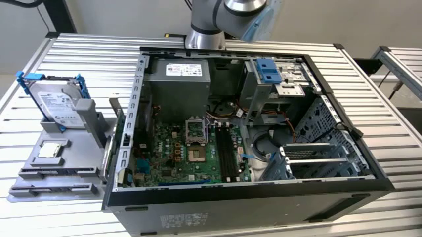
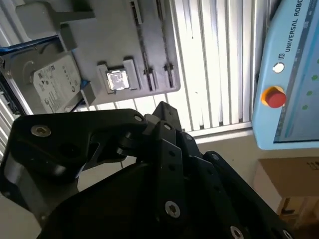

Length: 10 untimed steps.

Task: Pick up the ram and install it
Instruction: 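Pick up the ram and move it above insertion slot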

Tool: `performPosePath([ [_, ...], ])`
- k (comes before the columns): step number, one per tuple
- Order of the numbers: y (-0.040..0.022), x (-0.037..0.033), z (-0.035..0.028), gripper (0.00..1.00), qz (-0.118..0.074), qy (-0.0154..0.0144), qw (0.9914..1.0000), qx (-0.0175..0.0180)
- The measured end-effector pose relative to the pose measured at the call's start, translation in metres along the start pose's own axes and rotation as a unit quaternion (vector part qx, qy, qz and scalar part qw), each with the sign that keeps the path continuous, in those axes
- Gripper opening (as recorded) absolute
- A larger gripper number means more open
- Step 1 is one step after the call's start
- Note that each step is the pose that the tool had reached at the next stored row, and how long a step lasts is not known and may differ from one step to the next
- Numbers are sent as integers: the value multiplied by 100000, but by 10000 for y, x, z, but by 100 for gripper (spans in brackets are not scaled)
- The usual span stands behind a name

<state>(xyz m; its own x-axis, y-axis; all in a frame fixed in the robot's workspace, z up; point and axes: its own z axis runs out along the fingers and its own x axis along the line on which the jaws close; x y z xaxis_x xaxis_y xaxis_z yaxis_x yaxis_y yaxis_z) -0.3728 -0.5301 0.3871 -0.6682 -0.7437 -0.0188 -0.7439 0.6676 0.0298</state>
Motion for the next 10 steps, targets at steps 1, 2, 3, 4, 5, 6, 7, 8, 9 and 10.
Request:
performPosePath([
  [1, 0, 0, 0, 0, -898, 69, 99996, 18],
  [2, 1, 0, 0, 0, -1789, 124, 99984, 34],
  [3, 1, 0, 0, 0, -2652, 183, 99965, 45],
  [4, 1, 0, 0, 0, -3616, 242, 99934, 54],
  [5, 1, 0, 0, 0, -4507, 293, 99898, 61],
  [6, 1, 0, 0, 0, -5403, 334, 99853, 64],
  [7, 1, 0, 0, 0, -6333, 362, 99799, 72],
  [8, 1, 0, 0, 0, -7250, 371, 99736, 90],
  [9, 1, 0, 0, 0, -8128, 375, 99668, 116],
  [10, 1, 0, 0, 0, -9045, 363, 99589, 158],
])
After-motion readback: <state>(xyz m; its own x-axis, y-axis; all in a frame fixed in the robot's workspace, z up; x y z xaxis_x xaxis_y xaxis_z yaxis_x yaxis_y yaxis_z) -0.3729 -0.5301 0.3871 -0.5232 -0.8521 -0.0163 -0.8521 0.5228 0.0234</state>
